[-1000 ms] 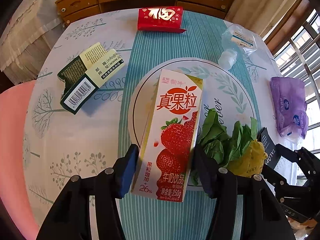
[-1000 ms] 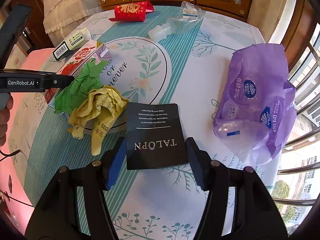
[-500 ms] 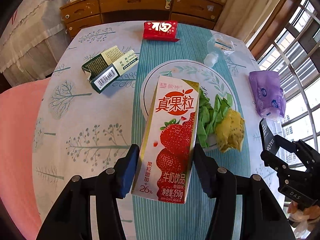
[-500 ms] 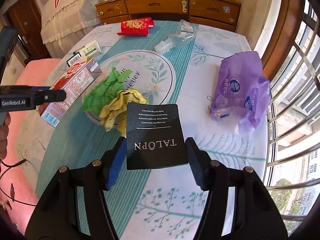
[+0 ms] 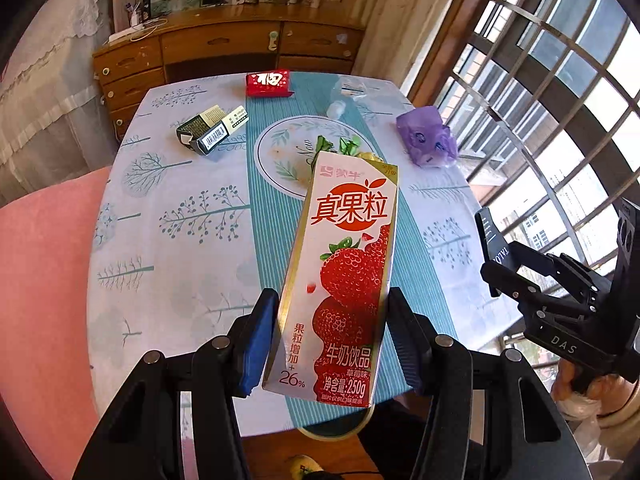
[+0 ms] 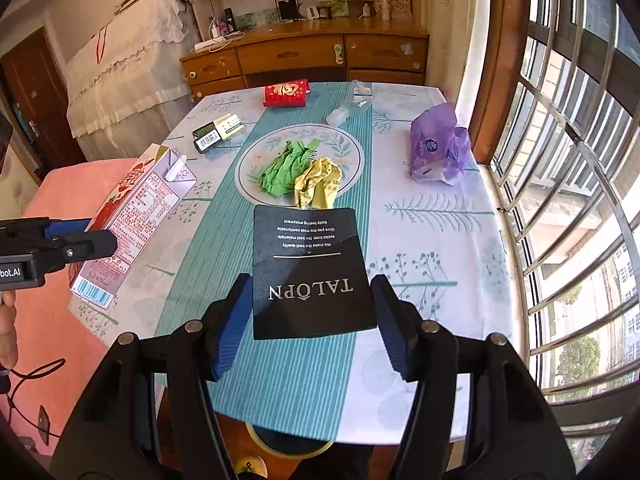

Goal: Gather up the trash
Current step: 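Grasp the strawberry milk carton with the left gripper while the right gripper lifts the card, then carry both items down over the trash bin and open both grippers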

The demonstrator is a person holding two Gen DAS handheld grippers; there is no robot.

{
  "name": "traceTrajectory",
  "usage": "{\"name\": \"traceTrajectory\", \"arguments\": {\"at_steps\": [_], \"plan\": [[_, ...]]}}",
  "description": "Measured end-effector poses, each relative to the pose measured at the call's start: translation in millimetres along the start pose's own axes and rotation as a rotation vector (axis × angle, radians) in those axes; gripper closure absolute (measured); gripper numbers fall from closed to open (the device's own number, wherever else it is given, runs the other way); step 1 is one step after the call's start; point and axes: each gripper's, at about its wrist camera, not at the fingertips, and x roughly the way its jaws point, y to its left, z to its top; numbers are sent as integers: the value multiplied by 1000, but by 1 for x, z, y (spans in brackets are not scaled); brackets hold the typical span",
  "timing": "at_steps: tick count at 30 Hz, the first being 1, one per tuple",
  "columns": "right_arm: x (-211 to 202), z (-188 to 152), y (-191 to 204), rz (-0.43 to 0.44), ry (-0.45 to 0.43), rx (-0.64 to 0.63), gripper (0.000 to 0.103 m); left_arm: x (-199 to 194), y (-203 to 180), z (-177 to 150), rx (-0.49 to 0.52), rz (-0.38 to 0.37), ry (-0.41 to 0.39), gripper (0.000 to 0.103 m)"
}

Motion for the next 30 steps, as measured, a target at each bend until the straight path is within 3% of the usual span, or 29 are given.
{"name": "traceTrajectory", "arguments": {"at_steps": [6, 16, 23, 30], "plan": [[-59, -57, 45, -24, -29, 13, 46, -55, -9, -70, 72, -48, -19, 49], [-123, -147, 88, -14, 18, -28, 46, -91, -39, -159, 167, -77, 33, 49], [-130, -179, 75, 42, 72, -63, 46, -81, -62, -197, 160, -74, 74, 49], [-93, -216, 45, 127, 179, -49, 46, -33, -77, -238, 77, -62, 138, 49]]}}
